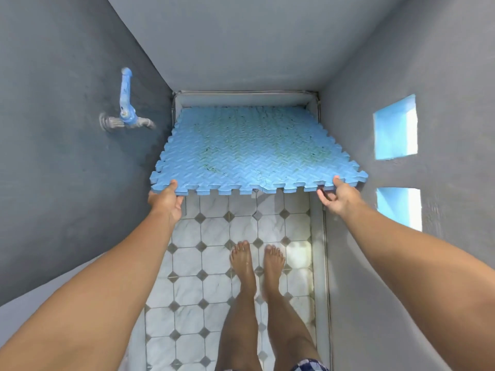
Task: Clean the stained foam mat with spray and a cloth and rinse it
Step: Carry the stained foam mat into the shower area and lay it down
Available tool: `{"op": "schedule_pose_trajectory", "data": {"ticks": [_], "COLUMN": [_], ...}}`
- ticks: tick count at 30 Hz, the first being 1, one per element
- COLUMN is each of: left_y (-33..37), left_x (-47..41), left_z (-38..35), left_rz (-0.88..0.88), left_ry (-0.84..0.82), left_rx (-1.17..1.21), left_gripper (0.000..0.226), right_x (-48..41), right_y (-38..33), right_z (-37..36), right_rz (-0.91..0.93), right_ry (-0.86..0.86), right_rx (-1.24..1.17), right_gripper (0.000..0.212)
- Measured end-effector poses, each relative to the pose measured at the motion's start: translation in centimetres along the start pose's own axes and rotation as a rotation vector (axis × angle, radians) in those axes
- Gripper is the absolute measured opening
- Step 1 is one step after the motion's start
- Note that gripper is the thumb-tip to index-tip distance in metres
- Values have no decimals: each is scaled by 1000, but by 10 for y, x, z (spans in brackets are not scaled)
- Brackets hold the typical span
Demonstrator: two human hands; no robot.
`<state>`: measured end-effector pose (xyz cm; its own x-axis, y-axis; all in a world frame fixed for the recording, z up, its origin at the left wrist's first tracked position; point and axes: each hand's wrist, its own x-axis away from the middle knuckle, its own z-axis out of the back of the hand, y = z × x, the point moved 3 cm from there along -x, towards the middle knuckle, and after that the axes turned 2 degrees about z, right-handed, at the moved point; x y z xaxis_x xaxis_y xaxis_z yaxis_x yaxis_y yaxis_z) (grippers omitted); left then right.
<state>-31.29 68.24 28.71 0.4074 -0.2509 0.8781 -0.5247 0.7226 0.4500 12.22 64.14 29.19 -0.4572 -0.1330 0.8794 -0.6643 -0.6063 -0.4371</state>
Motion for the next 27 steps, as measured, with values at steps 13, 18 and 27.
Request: {"op": "schedule_pose_trajectory", "data": {"ticks": [13, 18, 27], "left_y": [-52, -5, 195], "left_x": [50, 137, 328], "left_z": [27, -3, -110], "left_rz": [77, -187, -827], "left_ry": [-58, -167, -408], "left_rx": [-466, -486, -455], "left_gripper": [76, 62, 29], "right_x": [43, 125, 298], "right_y": [83, 48, -186], "right_z": [24, -8, -81], "right_rz": [52, 318, 1003], "right_ry": [147, -85, -391], "right_rx": [229, 362, 475], "right_gripper": [62, 39, 12]}}
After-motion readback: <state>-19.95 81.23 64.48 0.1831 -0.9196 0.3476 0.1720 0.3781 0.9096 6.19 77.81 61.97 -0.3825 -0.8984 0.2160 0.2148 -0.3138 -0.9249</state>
